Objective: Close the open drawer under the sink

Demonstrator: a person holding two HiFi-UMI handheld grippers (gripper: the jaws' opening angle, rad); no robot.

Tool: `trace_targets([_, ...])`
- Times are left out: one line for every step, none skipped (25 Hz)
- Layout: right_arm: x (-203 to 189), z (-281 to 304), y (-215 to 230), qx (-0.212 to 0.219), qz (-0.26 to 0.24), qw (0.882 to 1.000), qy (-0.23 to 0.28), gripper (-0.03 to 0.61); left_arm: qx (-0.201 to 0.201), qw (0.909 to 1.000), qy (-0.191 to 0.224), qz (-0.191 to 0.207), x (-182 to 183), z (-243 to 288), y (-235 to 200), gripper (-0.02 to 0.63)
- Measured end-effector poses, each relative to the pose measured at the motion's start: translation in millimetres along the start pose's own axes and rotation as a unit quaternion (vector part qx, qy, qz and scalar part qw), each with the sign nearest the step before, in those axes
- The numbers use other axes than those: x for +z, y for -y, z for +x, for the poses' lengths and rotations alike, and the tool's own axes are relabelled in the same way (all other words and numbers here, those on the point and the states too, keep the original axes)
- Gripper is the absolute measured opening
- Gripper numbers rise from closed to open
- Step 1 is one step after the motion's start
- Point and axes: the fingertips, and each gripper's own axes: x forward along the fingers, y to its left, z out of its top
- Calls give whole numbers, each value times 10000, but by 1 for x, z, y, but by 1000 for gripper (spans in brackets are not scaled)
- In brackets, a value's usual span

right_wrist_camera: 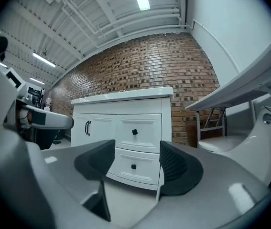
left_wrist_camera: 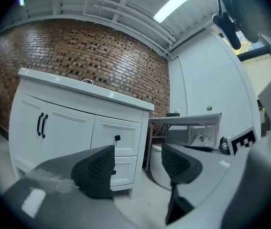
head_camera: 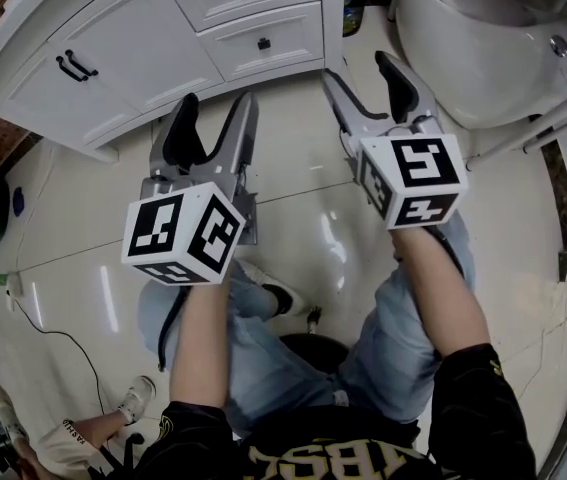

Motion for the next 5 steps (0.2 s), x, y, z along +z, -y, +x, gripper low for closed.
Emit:
trace_targets([0,0,-1,48,122,9999,-44,287,33,10000,-20,41,1,0,1,307])
trace_targets([3,0,-4,119,253,9996,-75,287,52,10000,-44,18,2,0,1,307])
trace_targets([7,1,-8,205,371,9991,-81,287,62,9999,-59,-51,4,-1,2,307])
trace_targets([13,2,-13,297,471,9984,-66,285,67,9999,-59,-145,8,-2,3,307])
trace_targets([20,3,-19,390,560,9977,-43,285,67,9997,-50,-246,12,-3,3,307])
